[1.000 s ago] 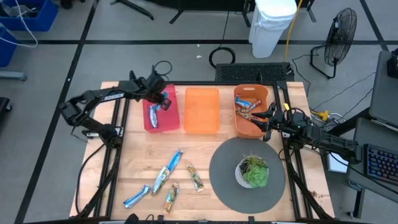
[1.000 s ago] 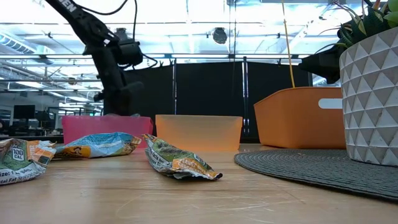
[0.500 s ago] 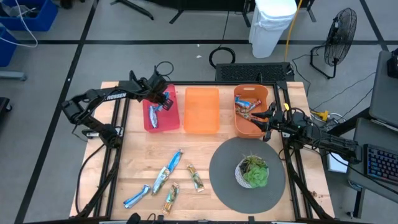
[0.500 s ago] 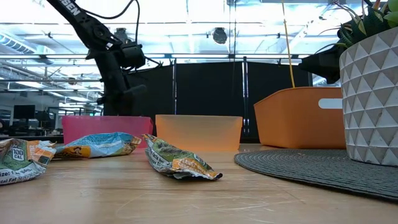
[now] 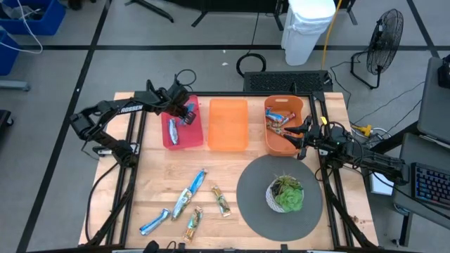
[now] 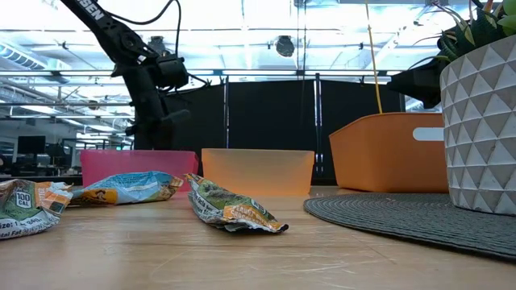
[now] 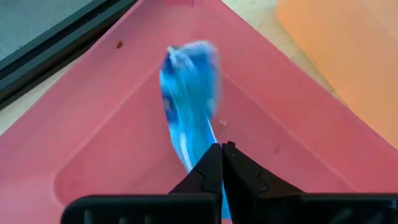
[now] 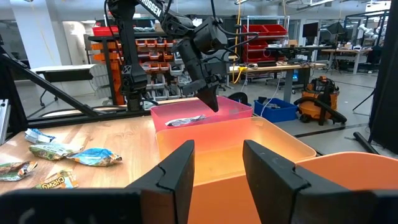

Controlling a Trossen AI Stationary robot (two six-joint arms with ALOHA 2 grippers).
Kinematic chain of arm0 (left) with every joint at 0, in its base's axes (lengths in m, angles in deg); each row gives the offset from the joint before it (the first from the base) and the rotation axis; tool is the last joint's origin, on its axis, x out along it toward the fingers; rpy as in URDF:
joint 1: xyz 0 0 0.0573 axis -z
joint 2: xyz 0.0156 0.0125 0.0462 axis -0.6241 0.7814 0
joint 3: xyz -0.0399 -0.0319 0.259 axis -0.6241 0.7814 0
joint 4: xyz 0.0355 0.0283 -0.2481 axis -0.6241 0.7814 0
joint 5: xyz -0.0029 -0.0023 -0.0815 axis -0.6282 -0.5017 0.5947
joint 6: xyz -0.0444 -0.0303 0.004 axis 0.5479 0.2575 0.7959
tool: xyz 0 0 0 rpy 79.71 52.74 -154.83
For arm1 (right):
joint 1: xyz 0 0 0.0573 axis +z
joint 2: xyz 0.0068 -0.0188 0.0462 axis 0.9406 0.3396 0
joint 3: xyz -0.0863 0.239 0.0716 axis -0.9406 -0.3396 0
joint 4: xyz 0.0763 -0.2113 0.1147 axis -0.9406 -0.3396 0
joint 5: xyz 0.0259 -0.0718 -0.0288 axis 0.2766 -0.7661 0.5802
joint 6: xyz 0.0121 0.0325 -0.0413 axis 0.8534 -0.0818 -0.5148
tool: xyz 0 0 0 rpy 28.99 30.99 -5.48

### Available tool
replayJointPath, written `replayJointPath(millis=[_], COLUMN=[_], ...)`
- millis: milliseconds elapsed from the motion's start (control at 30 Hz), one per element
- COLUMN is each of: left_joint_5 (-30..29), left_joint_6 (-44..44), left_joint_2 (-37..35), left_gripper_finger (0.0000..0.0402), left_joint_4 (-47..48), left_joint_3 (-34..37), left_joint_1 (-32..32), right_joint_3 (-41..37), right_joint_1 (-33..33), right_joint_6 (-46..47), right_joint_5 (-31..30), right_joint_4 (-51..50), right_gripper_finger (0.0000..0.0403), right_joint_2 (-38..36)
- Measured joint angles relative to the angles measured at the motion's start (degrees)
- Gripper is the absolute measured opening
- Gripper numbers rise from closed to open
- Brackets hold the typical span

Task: Pick and place Granola Bars by type
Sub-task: Put the top blue granola bar into the pink bin, then put the blue granola bar into the pink bin

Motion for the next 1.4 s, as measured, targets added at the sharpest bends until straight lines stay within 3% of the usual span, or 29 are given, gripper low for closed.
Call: replayJointPath(millis=[267,367,467,633,800,967,1167,1400], left_joint_5=[0.7,8.2,16.0,16.8,6.2,-6.8,-13.8,-20.1], left_joint_6=[-1.2,-2.6,-2.7,-4.3,-4.2,-2.5,-3.5,2.5], left_joint_2=[-0.1,-1.8,-5.8,-17.4,-27.8,-31.4,-31.3,-31.2], left_gripper_finger=[0.0018,0.0026,0.0022,0.0006,0.0004,0.001,0.0006,0.0004], left_joint_4=[-0.1,-0.1,0.1,0.8,0.0,-5.2,-18.4,-35.8], left_joint_3=[0.0,0.0,0.0,0.0,0.0,1.5,10.0,23.0], left_joint_1=[0.0,0.0,1.6,9.9,25.8,42.6,58.0,71.2], right_joint_3=[0.0,0.0,0.0,0.0,0.0,0.0,0.0,0.0], right_joint_1=[0.0,0.0,0.0,0.0,0.0,0.0,0.0,0.0], right_joint_6=[0.0,0.0,0.0,0.0,0.0,0.0,0.0,0.0], right_joint_5=[0.0,0.0,0.0,0.0,0.0,0.0,0.0,0.0], right_joint_4=[0.0,0.0,0.0,0.0,0.0,0.0,0.0,0.0], right_gripper_finger=[0.0128,0.0128,0.0128,0.0128,0.0128,0.0128,0.0128,0.0128], right_joint_2=[0.0,0.0,0.0,0.0,0.0,0.0,0.0,0.0])
